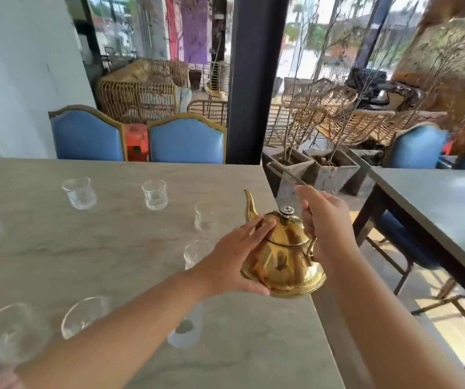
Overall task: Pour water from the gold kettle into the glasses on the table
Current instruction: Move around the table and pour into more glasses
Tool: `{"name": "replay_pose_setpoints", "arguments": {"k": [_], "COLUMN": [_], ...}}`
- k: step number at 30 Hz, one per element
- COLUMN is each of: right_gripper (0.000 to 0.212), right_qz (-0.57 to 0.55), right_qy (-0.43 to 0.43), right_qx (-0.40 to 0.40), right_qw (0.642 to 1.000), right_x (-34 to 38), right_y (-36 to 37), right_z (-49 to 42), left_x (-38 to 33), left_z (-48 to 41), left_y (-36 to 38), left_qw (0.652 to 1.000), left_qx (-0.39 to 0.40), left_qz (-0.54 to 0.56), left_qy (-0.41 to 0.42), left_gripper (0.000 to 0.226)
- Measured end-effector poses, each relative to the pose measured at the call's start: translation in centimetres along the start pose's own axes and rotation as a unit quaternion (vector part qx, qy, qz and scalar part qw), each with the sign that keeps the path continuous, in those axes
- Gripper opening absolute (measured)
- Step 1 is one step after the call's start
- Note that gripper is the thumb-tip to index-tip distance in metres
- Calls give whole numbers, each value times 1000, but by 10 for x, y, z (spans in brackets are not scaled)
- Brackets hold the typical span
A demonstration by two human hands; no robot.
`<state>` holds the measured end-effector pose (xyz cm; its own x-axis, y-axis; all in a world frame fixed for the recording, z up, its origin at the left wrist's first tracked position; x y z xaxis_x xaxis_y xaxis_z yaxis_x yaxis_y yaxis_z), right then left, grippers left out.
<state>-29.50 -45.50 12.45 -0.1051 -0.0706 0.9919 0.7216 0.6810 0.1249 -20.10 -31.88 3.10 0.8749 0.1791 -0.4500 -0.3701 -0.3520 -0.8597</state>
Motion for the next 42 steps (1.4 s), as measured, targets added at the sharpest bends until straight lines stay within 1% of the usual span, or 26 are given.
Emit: {"name": "replay_pose_setpoints", "arguments": {"k": [3,6,11,15,18,21,24,30,33,36,42], "right_gripper": [36,35,34,32,30,26,28,36,34,37,37], "right_qz": [-7,-4,-15,-11,3,18,16,-2,15,30,56], "right_qy": [7,5,23,41,59,74,78,90,94,82,74], "right_qx": [2,7,27,78,133,184,225,295,305,321,354], "right_qw": [1000,1000,999,996,989,980,971,951,948,943,931], "right_x": [-9,-16,-26,-31,-34,-34,-36,-42,-49,-55,-63], "right_y": [-15,-25,-44,-62,-74,-86,-94,-96,-87,-71,-39], "right_z": [-8,-16,-36,-66,-93,-121,-146,-182,-201,-219,-254], "left_x": [-8,-11,-24,-27,-33,-43,-49,-48,-39,-25,8], "left_z": [-10,-20,-37,-56,-72,-92,-113,-135,-145,-154,-169], "left_y": [9,16,31,53,72,92,108,122,128,129,121], "left_qw": [999,995,991,987,977,962,945,917,902,890,871], "left_qx": [25,18,21,-25,-84,-156,-196,-221,-242,-258,-287], "left_qz": [20,66,65,67,85,96,104,136,125,121,129], "left_qy": [-37,-74,-115,-146,-175,-204,-242,-303,-334,-356,-376], "left_gripper": [109,97,85,81,77,76,75,75,74,73,61]}}
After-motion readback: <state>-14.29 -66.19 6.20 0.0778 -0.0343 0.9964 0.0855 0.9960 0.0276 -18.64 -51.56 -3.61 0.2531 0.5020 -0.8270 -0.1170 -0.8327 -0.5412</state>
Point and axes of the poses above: each hand's wrist, its own z-axis away from the middle knuckle, its own y-axis out of the palm, x = y × z, the point moved 1 cm from there along -z, towards the middle knuckle, and after that the axes turned 5 degrees about -z, right-handed, at the moved point
